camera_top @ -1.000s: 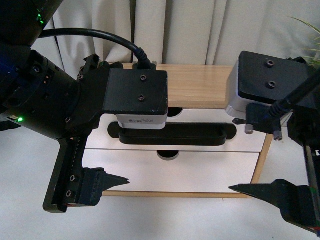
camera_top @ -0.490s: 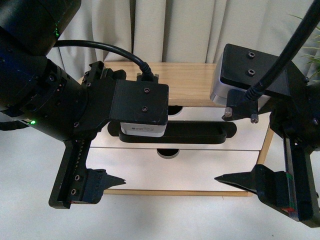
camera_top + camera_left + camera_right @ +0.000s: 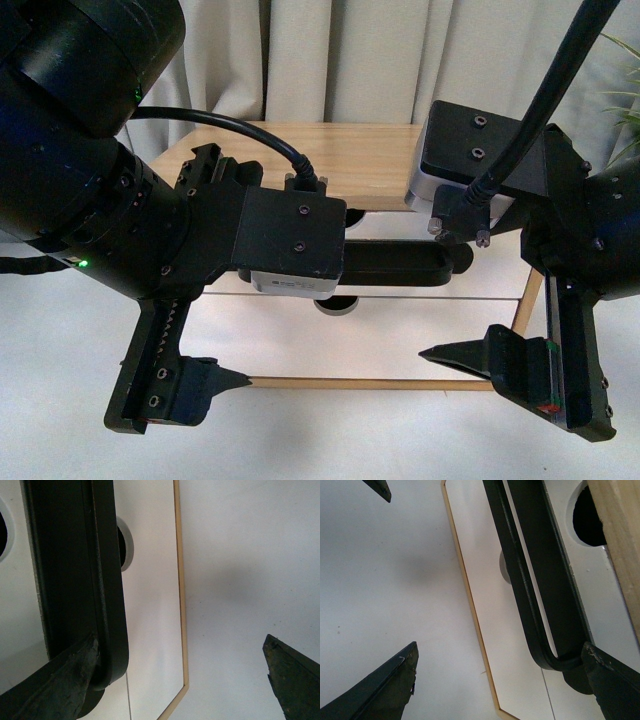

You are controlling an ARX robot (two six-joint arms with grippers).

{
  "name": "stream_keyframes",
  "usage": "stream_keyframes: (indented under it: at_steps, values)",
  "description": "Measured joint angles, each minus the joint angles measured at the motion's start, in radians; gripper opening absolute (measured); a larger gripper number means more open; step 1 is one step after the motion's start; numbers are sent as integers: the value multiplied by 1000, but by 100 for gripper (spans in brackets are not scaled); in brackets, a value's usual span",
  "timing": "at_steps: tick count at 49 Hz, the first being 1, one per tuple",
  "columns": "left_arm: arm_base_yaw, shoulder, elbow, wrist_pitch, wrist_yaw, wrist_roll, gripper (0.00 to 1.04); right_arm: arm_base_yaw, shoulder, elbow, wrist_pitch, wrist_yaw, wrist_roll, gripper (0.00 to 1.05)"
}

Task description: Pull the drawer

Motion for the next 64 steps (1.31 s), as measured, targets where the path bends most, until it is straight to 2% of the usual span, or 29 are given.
stream_keyframes:
  at_steps: [23,56,64]
  values:
    - [5,5,4,1,6,7,98,26,81,5,87,30,23,96]
    - [12,5,0,0,19,17,98,22,127,24,57,49,-36,96]
    - [8,5,0,-10,19,26,98,30,129,40,-5,43,-57,96]
